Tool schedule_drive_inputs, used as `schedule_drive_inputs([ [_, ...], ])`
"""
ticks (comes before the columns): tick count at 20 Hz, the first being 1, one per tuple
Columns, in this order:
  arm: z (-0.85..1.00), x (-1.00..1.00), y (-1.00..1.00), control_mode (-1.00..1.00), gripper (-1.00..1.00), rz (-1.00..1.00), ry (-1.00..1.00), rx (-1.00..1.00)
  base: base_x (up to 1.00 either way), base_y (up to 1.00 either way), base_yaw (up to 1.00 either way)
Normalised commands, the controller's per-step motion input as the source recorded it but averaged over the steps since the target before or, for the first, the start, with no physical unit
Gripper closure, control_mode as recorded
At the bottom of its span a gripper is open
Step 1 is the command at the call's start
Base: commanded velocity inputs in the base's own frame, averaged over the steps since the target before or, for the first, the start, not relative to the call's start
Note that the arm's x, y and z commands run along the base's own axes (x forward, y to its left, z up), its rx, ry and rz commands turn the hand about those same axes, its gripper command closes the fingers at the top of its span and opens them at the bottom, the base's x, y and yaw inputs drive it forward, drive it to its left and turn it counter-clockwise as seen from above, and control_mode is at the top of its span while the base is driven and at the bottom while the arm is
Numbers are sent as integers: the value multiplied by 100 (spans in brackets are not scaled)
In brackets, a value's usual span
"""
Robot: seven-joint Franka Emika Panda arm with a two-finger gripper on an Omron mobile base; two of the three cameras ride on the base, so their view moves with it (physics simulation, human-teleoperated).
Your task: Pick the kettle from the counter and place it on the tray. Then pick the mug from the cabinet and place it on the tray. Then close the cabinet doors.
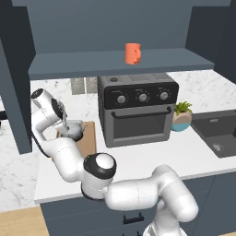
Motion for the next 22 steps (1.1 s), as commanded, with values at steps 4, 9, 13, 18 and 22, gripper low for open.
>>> schedule_drive_inputs([
  [4,42,-55,-16,-100,-100,0,-26,10,0,0,0],
  [9,43,-54,-34,-100,-100,0,-17,8,0,0,0],
  [13,33,-41,-48,-100,-100,3,-5,0,0,0,0],
  [18,36,-40,-56,-100,-100,9,0,0,0,0,0],
  [22,43,-33,-57,-100,-100,9,0,0,0,0,0],
])
